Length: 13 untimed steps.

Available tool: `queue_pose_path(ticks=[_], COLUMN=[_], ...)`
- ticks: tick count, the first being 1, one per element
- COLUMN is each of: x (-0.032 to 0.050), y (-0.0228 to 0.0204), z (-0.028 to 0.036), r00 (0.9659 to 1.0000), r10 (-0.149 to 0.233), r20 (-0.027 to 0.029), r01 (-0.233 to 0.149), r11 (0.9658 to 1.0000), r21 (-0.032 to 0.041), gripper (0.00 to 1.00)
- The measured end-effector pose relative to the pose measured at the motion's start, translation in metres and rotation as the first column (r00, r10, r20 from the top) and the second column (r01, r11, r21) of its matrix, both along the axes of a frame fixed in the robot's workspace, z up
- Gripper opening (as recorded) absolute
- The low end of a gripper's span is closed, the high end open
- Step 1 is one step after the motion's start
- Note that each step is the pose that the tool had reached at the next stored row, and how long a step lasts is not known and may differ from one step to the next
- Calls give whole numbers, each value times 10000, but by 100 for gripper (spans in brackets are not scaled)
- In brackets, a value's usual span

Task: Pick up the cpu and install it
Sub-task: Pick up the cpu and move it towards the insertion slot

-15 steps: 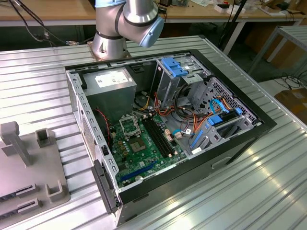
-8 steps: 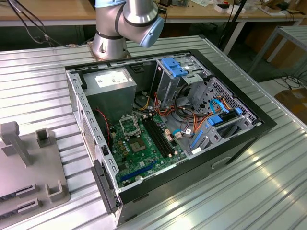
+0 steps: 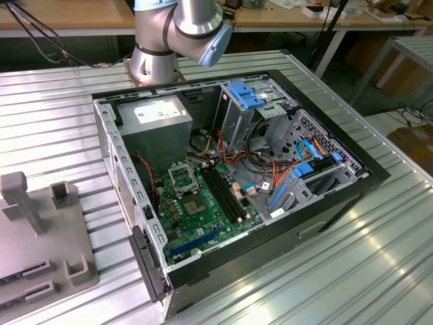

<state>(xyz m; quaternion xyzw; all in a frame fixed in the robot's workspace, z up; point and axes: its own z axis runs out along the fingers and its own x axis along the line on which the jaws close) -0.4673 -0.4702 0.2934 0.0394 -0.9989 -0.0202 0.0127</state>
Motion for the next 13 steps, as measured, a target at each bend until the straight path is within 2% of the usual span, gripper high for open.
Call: queue_pose_path(ticks=[7,13], x=[0,0], y=[-149,-153], z=[-115,-133], r00=[10000,10000], r10=[12,13], r20=[-1,0], r01=[-12,-13], r11=[10000,10000], r21=[0,0], gripper=[62,62])
